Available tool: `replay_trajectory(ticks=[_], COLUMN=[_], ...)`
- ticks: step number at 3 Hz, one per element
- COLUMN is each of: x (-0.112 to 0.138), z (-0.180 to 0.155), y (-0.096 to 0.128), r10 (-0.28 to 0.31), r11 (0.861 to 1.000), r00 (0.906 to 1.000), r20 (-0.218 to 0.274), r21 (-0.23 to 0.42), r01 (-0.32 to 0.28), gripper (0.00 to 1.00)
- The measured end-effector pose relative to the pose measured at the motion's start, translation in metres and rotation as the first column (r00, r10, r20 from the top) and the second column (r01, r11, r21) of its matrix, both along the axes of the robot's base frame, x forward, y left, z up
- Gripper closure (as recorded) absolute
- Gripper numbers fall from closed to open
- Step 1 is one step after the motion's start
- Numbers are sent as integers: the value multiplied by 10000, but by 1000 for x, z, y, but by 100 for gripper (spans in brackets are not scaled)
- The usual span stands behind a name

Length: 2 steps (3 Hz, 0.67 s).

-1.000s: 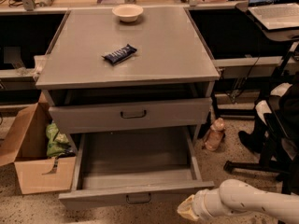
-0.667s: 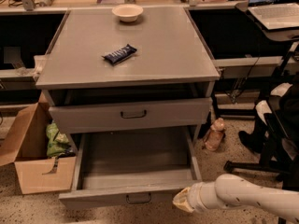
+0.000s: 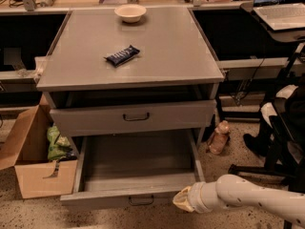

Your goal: Close middle drawer

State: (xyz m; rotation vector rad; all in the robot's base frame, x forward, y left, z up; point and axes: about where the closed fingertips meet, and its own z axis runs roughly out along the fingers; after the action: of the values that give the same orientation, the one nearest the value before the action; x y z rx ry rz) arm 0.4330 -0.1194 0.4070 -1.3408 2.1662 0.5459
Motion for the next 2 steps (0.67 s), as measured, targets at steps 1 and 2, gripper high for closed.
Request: replay_trajectory(ticks=[1, 2], x=[12, 27], z=[2, 6], y=[4, 8], r10=[54, 216], r11=[9999, 9994], r00=[9989, 9960], r20=[463, 861], r21=[102, 252], r01=[-58, -238], gripper=[100, 100])
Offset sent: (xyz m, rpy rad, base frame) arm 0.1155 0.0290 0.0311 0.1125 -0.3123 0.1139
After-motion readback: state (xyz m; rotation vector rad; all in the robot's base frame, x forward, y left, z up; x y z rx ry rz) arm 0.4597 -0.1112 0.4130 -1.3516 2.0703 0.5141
